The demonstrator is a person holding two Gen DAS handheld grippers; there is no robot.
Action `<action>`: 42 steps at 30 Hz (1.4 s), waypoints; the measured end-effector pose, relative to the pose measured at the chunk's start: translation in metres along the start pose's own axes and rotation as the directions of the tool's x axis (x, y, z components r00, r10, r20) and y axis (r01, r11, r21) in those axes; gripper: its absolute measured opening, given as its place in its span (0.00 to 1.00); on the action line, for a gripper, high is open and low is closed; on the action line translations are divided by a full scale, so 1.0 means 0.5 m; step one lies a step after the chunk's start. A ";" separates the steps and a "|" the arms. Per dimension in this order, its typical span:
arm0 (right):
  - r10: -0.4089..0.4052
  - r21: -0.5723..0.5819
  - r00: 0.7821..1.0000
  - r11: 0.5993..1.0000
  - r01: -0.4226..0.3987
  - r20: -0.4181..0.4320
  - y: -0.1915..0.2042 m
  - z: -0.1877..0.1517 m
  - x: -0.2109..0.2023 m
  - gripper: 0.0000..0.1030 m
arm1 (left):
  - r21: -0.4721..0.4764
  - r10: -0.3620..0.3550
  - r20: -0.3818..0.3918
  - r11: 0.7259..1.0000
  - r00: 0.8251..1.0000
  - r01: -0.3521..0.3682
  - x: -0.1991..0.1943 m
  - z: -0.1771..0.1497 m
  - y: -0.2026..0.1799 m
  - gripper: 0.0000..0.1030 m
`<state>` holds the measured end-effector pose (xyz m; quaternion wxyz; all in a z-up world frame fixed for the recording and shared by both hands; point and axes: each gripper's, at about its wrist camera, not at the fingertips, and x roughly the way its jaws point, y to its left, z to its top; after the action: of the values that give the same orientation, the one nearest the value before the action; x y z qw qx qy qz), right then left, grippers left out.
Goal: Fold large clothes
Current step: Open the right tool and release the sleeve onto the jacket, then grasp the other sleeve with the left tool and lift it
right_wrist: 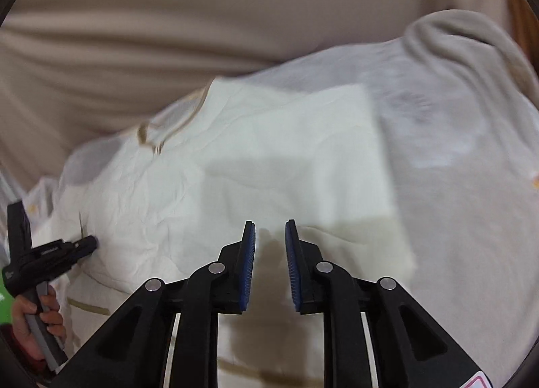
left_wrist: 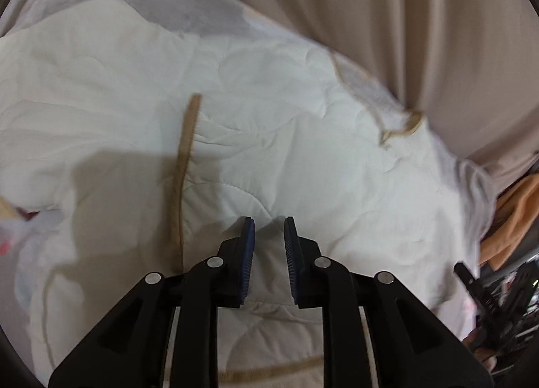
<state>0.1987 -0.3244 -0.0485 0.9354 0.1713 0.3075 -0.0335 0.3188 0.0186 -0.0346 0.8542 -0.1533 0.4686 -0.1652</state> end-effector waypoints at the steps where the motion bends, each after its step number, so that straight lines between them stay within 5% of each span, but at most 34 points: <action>1: -0.023 -0.035 0.999 0.999 0.023 -0.021 0.004 -0.002 0.029 0.09 | 0.009 0.016 0.011 1.000 1.000 -0.016 0.015 0.005 0.001 0.16; 2: -0.052 -0.039 0.998 0.998 0.051 -0.022 -0.006 -0.008 0.043 0.00 | 0.018 0.027 0.024 0.999 0.999 -0.028 0.025 0.017 0.001 0.16; 6: -0.066 0.179 0.998 0.982 0.066 -0.004 -0.116 -0.030 0.025 0.00 | 0.024 0.046 0.050 0.999 0.998 -0.047 0.046 0.075 0.011 0.16; 9: -0.057 0.160 0.998 0.985 0.063 -0.039 -0.112 -0.050 -0.019 0.01 | 0.009 0.041 0.044 0.999 0.998 -0.042 0.017 0.072 0.020 0.16; 11: -0.062 0.147 0.998 0.987 0.065 -0.020 -0.106 -0.069 -0.080 0.14 | 0.003 0.027 0.087 1.000 0.996 -0.028 -0.053 0.047 0.033 0.26; 14: -0.083 0.128 0.996 0.988 0.085 -0.019 -0.121 -0.130 -0.183 0.40 | -0.031 0.062 0.105 0.998 0.993 -0.059 -0.171 -0.022 0.091 0.61; 20: -0.055 0.195 0.977 0.976 0.097 -0.207 -0.179 -0.305 -0.295 0.55 | -0.221 0.146 -0.005 0.965 0.989 -0.144 -0.312 -0.219 0.250 0.73; 24: 0.020 0.231 0.959 0.972 0.048 -0.283 -0.165 -0.387 -0.303 0.59 | -0.314 0.095 -0.097 0.942 0.991 -0.121 -0.315 -0.334 0.290 0.72; 26: -0.001 0.207 0.961 0.976 0.061 -0.278 -0.141 -0.398 -0.295 0.58 | -0.255 0.127 -0.076 0.956 0.989 -0.143 -0.326 -0.355 0.275 0.65; 30: -0.003 0.183 0.962 0.981 0.055 -0.274 -0.124 -0.383 -0.295 0.06 | -0.200 0.117 -0.111 0.970 0.987 -0.137 -0.333 -0.364 0.233 0.18; 36: -0.024 0.122 0.969 0.991 0.055 -0.246 -0.149 -0.384 -0.411 0.05 | -0.117 0.093 -0.129 0.987 0.987 -0.108 -0.419 -0.426 0.164 0.14; 40: -0.071 0.099 0.942 0.989 0.109 -0.328 -0.203 -0.463 -0.488 0.05 | -0.103 0.090 -0.247 0.988 0.965 -0.119 -0.452 -0.565 0.145 0.15; 42: -0.115 0.067 0.909 0.986 0.154 -0.400 -0.226 -0.518 -0.511 0.08 | -0.118 0.096 -0.279 0.984 0.955 -0.133 -0.464 -0.620 0.148 0.21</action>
<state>-0.1730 -0.3529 -0.1274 0.8401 0.1982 0.4990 -0.0775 -0.0519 0.1506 -0.0507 0.7774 -0.1593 0.5998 -0.1027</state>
